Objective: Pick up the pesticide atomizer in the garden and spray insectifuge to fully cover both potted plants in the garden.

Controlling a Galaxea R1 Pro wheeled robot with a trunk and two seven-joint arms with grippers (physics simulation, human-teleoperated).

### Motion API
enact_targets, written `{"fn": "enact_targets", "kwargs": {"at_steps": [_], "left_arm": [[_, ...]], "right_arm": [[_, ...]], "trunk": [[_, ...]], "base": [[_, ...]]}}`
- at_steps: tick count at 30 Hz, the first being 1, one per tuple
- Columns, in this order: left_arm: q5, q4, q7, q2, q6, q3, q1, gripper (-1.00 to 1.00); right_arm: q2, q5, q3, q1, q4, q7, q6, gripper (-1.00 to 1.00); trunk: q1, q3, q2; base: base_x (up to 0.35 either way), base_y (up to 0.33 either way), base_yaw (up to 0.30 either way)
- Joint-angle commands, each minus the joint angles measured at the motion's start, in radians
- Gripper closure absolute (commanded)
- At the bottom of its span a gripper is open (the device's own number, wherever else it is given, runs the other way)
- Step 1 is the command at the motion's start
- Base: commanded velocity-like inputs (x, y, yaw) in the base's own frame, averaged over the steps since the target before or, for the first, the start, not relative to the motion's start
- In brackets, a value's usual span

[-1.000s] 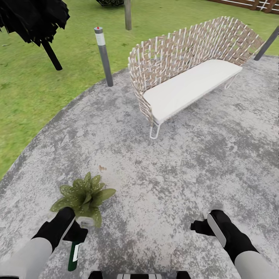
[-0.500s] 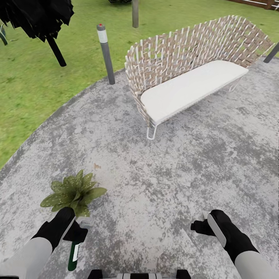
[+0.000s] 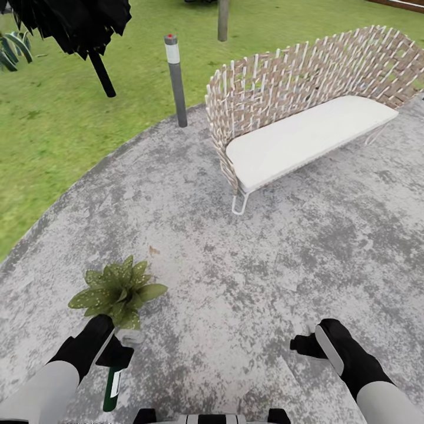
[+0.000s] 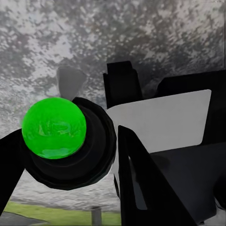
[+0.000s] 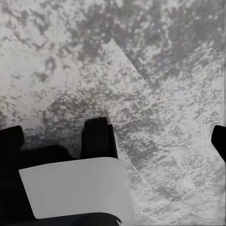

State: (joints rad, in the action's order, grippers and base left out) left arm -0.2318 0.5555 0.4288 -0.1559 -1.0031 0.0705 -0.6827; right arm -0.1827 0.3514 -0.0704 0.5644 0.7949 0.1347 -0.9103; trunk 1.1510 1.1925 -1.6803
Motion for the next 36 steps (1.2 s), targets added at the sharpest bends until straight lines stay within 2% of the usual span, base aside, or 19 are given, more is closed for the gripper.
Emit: {"fn": "enact_targets", "kwargs": {"at_steps": [1,5,13,18,27,28,31,33,36], "left_arm": [[-0.011,0.001,0.01,-0.001,-0.002,0.004,-0.001,1.0],[-0.011,0.001,0.011,-0.001,-0.002,0.003,-0.001,1.0],[-0.011,0.001,0.009,-0.001,-0.003,0.003,-0.001,1.0],[-0.011,0.0,0.01,-0.002,-0.003,0.006,-0.001,1.0],[-0.016,-0.002,0.015,-0.004,-0.003,0.019,-0.003,1.0],[-0.016,-0.002,0.015,-0.004,-0.003,0.031,-0.005,1.0],[-0.016,-0.005,0.016,-0.002,-0.003,0.127,-0.007,1.0],[-0.016,-0.006,0.016,0.0,-0.003,0.156,-0.007,1.0],[-0.014,-0.006,0.017,0.001,-0.003,0.166,-0.006,1.0]], "right_arm": [[-0.001,0.011,-0.005,0.0,0.001,0.01,-0.002,-1.0],[0.0,0.011,-0.005,0.0,0.001,0.01,-0.002,-1.0],[0.0,0.011,-0.005,0.0,0.001,0.01,-0.002,-1.0],[0.0,0.012,-0.005,0.0,-0.002,0.009,-0.002,-1.0],[0.009,0.01,-0.013,0.0,-0.002,0.011,-0.002,-1.0],[0.009,0.01,-0.013,0.0,-0.001,0.011,-0.002,-1.0],[0.009,0.011,-0.013,0.0,0.001,0.008,-0.002,-1.0],[0.01,0.011,-0.013,0.0,0.001,0.008,-0.002,-1.0],[0.01,0.011,-0.019,0.0,0.0,0.009,-0.002,-1.0]], "trunk": [[0.0,0.001,0.0],[0.0,0.003,0.0],[0.0,0.003,0.0],[0.0,0.003,0.0],[0.0,0.003,0.0],[0.0,0.003,0.0],[0.0,0.005,0.0],[0.0,0.006,0.0],[0.0,0.008,0.0]], "base": [[0.199,-0.173,0.269],[0.242,-0.215,0.239],[0.239,-0.217,0.037],[0.042,-0.035,0.176],[0.001,-0.001,0.012],[0.0,0.0,0.006],[0.0,0.0,0.169],[0.0,0.0,0.234],[0.0,0.0,0.248]]}}
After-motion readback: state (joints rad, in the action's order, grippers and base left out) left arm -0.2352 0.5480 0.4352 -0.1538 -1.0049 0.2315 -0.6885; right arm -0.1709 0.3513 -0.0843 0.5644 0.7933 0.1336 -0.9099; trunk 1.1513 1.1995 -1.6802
